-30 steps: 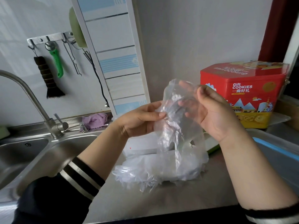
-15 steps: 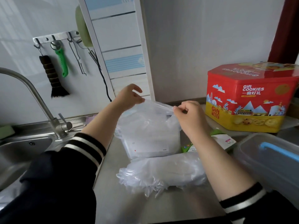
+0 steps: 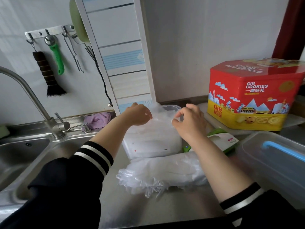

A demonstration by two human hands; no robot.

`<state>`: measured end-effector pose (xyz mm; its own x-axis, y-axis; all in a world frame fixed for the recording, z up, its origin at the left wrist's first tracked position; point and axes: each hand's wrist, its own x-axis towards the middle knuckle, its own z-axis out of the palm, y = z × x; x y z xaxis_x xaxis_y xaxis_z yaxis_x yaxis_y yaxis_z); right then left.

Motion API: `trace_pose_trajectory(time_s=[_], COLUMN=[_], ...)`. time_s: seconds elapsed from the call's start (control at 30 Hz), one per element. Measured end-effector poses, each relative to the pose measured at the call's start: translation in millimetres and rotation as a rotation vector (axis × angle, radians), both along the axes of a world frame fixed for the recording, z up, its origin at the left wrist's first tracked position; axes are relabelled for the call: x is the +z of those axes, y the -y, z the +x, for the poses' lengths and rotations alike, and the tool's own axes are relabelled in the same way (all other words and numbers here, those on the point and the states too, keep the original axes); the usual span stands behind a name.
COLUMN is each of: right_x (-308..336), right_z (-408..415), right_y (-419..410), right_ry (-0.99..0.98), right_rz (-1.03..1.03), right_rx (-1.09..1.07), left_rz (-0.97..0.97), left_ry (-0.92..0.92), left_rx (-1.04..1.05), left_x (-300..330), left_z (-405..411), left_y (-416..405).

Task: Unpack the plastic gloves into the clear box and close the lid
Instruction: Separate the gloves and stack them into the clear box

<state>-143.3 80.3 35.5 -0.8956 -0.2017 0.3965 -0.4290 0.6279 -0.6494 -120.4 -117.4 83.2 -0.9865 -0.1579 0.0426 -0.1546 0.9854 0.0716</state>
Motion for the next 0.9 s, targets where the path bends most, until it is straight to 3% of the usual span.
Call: trace_pose_trajectory(time_s=[0.1, 0.17, 0.27, 0.37, 0.47, 0.57, 0.9], right_x=[-4.7, -9.9, -24.1, -46.2, -70.4, -89.7, -100.7], right_z=[8.4, 19.9, 36.4, 41.7, 42.5, 50.2, 45.9], right_y=[-11.4, -22.8, -41.7, -57.9, -68.2, -70.3, -58.3], right_ry=[-0.352, -0.45, -0.282, -0.186, -0.192, -0.134, -0.402], right_rz=[-0.268, -0.379, -0.345, -0.063, 0.14, 0.149, 0.052], right_rx=[0.038, 0.125, 0.272, 0.342, 0.296, 0.275, 0.192], left_rz=[-0.068, -0.127, -0.065, 0.182, 0.344, 0.476, 0.486], left_ry=[-0.128, -0.27, -0.646, -0.894, -0.798, -0.617, -0.529], left_rx=[0.019, 0.021, -0.08, -0.249, -0.282, -0.171, -0.199], left_x=[9.6, 13.0, 9.5, -9.9, -52.9, -97.4, -139.6], left_z=[11.3, 21.3, 42.7, 73.8, 95.5, 103.0, 106.3], left_y=[-6.9, -12.6, -29.1, -62.8, -92.9, -107.3, -109.8])
